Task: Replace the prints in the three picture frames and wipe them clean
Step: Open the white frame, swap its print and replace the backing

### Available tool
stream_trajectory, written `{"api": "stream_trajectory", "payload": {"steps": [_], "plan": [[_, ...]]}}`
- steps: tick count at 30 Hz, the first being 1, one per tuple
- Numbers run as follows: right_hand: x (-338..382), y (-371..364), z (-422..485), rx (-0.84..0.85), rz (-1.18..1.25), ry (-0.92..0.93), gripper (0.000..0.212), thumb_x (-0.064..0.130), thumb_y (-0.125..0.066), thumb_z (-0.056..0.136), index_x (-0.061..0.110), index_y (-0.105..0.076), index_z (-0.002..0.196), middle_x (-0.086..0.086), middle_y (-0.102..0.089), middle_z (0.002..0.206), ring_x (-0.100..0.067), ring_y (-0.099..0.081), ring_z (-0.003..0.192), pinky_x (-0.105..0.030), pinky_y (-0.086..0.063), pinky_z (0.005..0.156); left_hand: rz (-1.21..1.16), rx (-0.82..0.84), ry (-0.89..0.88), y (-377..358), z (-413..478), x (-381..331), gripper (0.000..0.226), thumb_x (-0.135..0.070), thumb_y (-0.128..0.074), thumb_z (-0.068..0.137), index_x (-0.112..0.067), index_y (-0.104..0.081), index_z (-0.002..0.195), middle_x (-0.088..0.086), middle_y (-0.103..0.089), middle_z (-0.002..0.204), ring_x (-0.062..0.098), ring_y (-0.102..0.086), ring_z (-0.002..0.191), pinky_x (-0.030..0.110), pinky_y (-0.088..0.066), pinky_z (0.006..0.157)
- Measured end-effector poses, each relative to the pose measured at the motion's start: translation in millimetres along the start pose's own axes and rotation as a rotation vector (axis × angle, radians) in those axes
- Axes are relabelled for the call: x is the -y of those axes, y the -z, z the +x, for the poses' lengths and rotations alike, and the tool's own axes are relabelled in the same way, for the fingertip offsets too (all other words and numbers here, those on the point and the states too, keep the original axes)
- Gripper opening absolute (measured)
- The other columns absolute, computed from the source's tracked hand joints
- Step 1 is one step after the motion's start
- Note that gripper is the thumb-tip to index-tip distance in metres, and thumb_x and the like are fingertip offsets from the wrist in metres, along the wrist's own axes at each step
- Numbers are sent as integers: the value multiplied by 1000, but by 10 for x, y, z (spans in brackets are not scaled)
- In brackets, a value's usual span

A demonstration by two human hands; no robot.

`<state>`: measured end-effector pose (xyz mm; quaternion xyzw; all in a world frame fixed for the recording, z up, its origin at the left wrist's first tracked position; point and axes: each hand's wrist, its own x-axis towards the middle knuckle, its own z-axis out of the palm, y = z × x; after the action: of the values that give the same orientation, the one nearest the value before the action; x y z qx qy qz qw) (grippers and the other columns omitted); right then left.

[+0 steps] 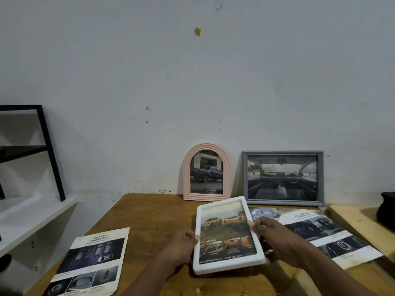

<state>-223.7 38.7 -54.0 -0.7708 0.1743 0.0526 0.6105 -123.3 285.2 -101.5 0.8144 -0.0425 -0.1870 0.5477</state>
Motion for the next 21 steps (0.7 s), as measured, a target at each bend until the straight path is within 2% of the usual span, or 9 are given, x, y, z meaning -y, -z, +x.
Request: {"api": "stream_trajectory", "payload": {"steps": [4, 7, 10, 13, 15, 18, 21], "plan": [[79, 99, -35, 10, -63, 60, 34, 33, -50, 103, 3, -54, 119, -23, -71, 105, -39, -72, 94, -53, -61, 80, -56, 57, 23, -16, -35, -53, 16, -24, -55, 104, -11, -57, 113, 16, -75, 102, 24, -72, 81, 39, -63, 71], [115, 166, -39, 2, -110, 95, 33, 32, -49, 104, 2, -55, 118, -22, -73, 100, -39, -73, 91, -58, -59, 82, -88, 108, 59, -53, -49, -102, 17, -21, -56, 103, -9, -55, 115, 19, -74, 105, 27, -72, 83, 44, -64, 73], [204, 231, -79, -24, -127, 123, 29, 29, -51, 103, 3, -57, 113, -18, -75, 92, -32, -75, 82, -47, -62, 71, -48, 151, 74, -109, -31, -127, 19, -23, -57, 102, -11, -57, 116, 19, -72, 107, 25, -70, 81, 43, -64, 77], [454, 346, -121, -104, -282, 214, 27, 29, -56, 101, 2, -59, 106, -17, -73, 84, -27, -72, 66, -38, -58, 59, -101, 171, 58, -188, -49, -203, 19, -25, -54, 104, -9, -59, 114, 13, -69, 95, 18, -62, 61, 34, -57, 61], [694, 385, -164, -119, -418, 249, 24, 28, -61, 99, 3, -62, 102, -17, -71, 82, -24, -68, 58, -33, -55, 52, -130, 167, 36, -228, -76, -297, 25, -33, -54, 104, -10, -60, 111, 11, -69, 88, 18, -60, 58, 35, -53, 60], [1006, 254, -222, -80, -681, 230, 21, 25, -63, 98, 4, -63, 101, -19, -71, 81, -19, -65, 48, -26, -51, 42, -133, 179, -6, -221, -119, -536, 38, -44, -47, 105, -11, -60, 120, 9, -72, 95, 22, -67, 70, 37, -60, 68], [1130, -81, -208, -41, -802, 211, 23, 23, -63, 97, 0, -59, 101, -13, -69, 69, -15, -62, 42, -23, -49, 41, -325, 201, -19, -178, -113, -733, 44, -49, -42, 106, -14, -52, 131, 16, -70, 112, 29, -73, 90, 41, -63, 76]]}}
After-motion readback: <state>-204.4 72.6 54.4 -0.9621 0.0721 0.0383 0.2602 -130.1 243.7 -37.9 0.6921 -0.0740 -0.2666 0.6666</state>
